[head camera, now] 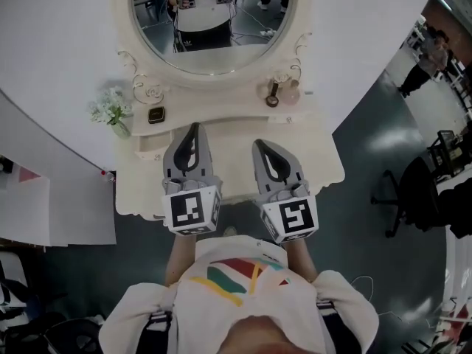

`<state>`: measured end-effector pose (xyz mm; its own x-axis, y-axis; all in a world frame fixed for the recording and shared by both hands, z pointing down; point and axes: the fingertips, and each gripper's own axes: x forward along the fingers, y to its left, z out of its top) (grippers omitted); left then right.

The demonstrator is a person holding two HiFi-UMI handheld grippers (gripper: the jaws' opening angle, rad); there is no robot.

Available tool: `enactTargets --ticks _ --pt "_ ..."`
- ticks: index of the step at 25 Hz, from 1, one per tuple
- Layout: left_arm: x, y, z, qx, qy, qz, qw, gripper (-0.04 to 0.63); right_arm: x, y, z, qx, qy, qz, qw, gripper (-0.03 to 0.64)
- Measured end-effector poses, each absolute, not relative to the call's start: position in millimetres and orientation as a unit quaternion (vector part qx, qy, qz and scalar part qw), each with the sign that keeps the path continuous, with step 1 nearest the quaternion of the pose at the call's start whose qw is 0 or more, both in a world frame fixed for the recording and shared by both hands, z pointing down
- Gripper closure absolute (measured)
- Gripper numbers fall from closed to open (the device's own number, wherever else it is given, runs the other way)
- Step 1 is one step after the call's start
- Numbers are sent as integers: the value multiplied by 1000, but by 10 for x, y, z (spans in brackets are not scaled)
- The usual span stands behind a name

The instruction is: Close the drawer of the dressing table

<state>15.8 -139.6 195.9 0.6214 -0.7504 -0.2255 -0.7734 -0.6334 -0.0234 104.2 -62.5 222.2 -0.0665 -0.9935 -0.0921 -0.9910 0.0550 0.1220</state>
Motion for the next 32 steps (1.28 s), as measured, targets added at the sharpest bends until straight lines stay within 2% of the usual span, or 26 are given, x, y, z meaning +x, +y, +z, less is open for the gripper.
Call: enactTargets --ticks 9,16,32 --pt "224 -1813 2056 -882 460 89 45 587 1304 -1063 2197 679 -730 -75 -3 617" --pt "336 -1954 2116 -869 486 64 66 586 1447 -1324 2225 671 -737 -80 -7 617" --pt "321 -2111 2293 -864 501 19 51 586 1352 -1559 2390 618 -784 -48 -22 617"
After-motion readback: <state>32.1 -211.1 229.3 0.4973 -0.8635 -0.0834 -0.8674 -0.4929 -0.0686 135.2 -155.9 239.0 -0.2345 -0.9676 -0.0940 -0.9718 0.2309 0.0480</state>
